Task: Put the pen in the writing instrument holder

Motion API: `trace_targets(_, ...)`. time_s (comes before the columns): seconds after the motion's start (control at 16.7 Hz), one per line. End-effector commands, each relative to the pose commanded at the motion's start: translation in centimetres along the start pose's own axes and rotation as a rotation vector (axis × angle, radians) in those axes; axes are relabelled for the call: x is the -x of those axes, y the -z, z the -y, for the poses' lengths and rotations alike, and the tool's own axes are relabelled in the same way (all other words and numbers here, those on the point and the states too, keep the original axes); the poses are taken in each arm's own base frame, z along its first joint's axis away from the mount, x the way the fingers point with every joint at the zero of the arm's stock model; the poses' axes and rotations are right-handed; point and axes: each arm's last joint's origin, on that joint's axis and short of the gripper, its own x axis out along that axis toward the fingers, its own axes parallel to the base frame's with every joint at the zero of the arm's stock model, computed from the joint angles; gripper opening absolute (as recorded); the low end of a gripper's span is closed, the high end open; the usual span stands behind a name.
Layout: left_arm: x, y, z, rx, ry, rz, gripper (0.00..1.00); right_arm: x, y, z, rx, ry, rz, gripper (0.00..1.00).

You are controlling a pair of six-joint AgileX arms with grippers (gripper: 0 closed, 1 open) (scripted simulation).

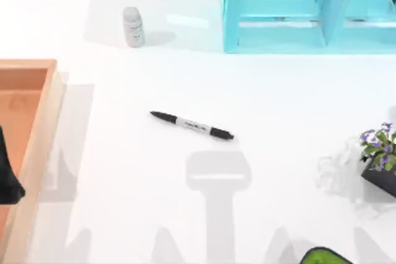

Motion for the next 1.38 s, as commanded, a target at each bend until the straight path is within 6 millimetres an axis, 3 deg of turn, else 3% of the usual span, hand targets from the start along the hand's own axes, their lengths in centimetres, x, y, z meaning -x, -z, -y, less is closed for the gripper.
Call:
trace_targets(0.18, 0.0, 0.0, 0.0, 0.0, 0.0, 0.0, 1.0, 0.0, -0.2, 0.0, 0.002, -0.004, -0.005, 1.0)
trace_targets(0.36, 0.0, 0.0, 0.0, 0.0, 0.0, 0.0, 1.0, -0.1, -1.8, -0.4, 0.018, -0.041, -0.048, 1.0)
trace_targets(0.72, 0.0, 0.0, 0.0, 0.0, 0.0, 0.0, 1.0, -2.3, -9.0, -2.3, 0.11, -0.188, -0.246, 1.0)
trace_targets(0.9, 0.0, 0.0, 0.0, 0.0, 0.0, 0.0, 1.0, -5.2, -13.5, -4.4, 0.188, -0.289, -0.374, 1.0)
trace_targets(1.08, 0.0, 0.0, 0.0, 0.0, 0.0, 0.0, 1.0, -9.4, -17.2, -7.7, 0.288, -0.399, -0.509, 1.0)
trace_targets(1.26, 0.0, 0.0, 0.0, 0.0, 0.0, 0.0, 1.0, -14.2, -19.2, -12.4, 0.407, -0.51, -0.644, 1.0)
trace_targets(1.38, 0.0, 0.0, 0.0, 0.0, 0.0, 0.0, 1.0, -17.2, -19.3, -16.2, 0.494, -0.578, -0.733, 1.0)
